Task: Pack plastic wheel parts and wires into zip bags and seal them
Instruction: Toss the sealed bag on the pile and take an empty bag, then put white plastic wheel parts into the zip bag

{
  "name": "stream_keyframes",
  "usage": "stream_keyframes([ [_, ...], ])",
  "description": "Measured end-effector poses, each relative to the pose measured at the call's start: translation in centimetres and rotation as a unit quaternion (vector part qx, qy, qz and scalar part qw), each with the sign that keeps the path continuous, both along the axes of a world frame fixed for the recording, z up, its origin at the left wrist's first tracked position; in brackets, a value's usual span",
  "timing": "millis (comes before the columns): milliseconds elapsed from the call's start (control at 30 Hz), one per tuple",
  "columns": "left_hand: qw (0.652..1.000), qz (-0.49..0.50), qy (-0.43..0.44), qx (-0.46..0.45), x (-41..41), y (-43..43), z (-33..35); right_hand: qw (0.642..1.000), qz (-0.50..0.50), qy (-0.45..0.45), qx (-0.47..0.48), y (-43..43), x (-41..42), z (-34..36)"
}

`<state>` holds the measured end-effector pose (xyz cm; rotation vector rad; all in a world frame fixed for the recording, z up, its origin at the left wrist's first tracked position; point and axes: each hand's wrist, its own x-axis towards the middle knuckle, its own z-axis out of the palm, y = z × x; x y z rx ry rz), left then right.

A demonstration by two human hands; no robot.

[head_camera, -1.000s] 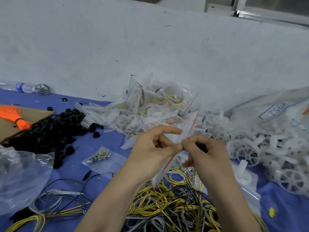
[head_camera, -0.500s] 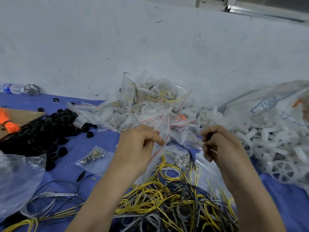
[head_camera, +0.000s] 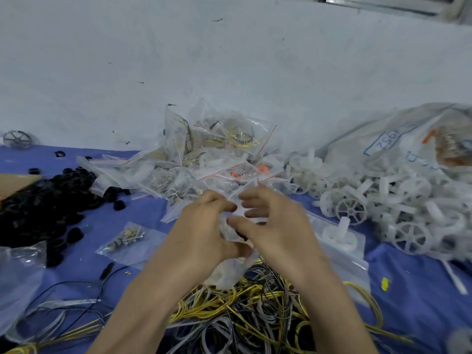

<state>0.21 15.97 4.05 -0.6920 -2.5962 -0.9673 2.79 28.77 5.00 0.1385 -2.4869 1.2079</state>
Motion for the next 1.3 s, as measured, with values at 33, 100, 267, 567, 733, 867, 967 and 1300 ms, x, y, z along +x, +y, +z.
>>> stream_keyframes([
  [33, 1.000, 0.011, 0.002, 0.000, -0.1, -0.3, 0.0, 0.996, -0.011, 0.047, -0.079, 0.3, -0.4, 0.1],
  [100, 0.999, 0.034, 0.004, 0.016, -0.4, -1.1, -0.2, 0.971, -0.109, 0.158, -0.145, 1.9, -1.7, -0.7],
  [267, 0.997, 0.068, 0.007, 0.035, -1.1, -2.1, -0.4, 0.993, -0.100, -0.059, 0.014, 5.2, -5.7, -6.5],
  [567, 0.996, 0.034, -0.001, 0.077, -1.1, -2.1, -1.0, 0.967, -0.081, -0.215, 0.112, 5.0, -7.9, -12.1],
  [733, 0.996, 0.040, -0.009, 0.082, -1.2, -2.1, -0.7, 0.980, -0.106, -0.035, -0.167, 5.8, -6.3, -7.6],
  [867, 0.995, 0.040, -0.036, 0.082, -0.9, -1.7, -0.5, 0.827, -0.105, 0.158, -0.530, 5.7, -3.9, -3.4],
  [967, 0.995, 0.025, -0.052, 0.080, -0.5, -1.3, -0.4, 0.696, -0.063, 0.150, -0.700, 5.5, -3.1, -1.9],
  [1300, 0.997, -0.003, -0.070, 0.035, -0.1, -0.3, -0.4, 0.668, 0.196, 0.014, -0.718, 2.1, -1.8, 0.2],
])
